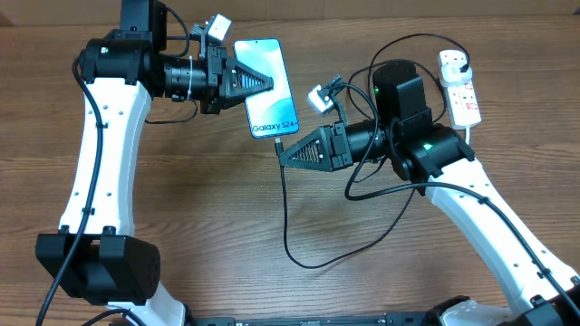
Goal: Plug charger to phone and switch on socket
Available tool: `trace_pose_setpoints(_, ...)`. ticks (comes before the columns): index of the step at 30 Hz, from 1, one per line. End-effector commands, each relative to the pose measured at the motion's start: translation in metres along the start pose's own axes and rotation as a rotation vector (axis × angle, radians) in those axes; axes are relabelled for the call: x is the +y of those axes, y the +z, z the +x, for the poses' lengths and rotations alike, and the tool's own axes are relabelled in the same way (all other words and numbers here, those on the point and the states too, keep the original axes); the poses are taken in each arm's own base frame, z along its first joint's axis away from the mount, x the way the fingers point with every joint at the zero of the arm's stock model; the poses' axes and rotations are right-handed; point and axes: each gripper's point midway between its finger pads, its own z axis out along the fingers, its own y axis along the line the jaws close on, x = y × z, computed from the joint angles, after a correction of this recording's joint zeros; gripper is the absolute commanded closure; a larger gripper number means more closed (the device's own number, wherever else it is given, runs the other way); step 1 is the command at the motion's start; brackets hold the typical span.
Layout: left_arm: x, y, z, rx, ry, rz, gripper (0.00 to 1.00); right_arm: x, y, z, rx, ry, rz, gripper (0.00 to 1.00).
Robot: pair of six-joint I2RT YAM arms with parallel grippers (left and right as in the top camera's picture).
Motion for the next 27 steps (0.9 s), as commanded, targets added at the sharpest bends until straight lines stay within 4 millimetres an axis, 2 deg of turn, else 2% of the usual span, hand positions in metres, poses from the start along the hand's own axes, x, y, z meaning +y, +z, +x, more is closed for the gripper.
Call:
trace_pose_setpoints(1,-0.0117,0.0018,0.0044,0.022,0.031,0.055,0.96,0.0089,0.0018,-0.0035,0.003,-0.026,-0.010,0.96)
trace_pose_setpoints(27,-0.0126,0.0017,0.0056,0.026,0.024,0.062,0.96,0.0031,0.0043,-0.0042,0.009,-0.002,-0.008,0.96)
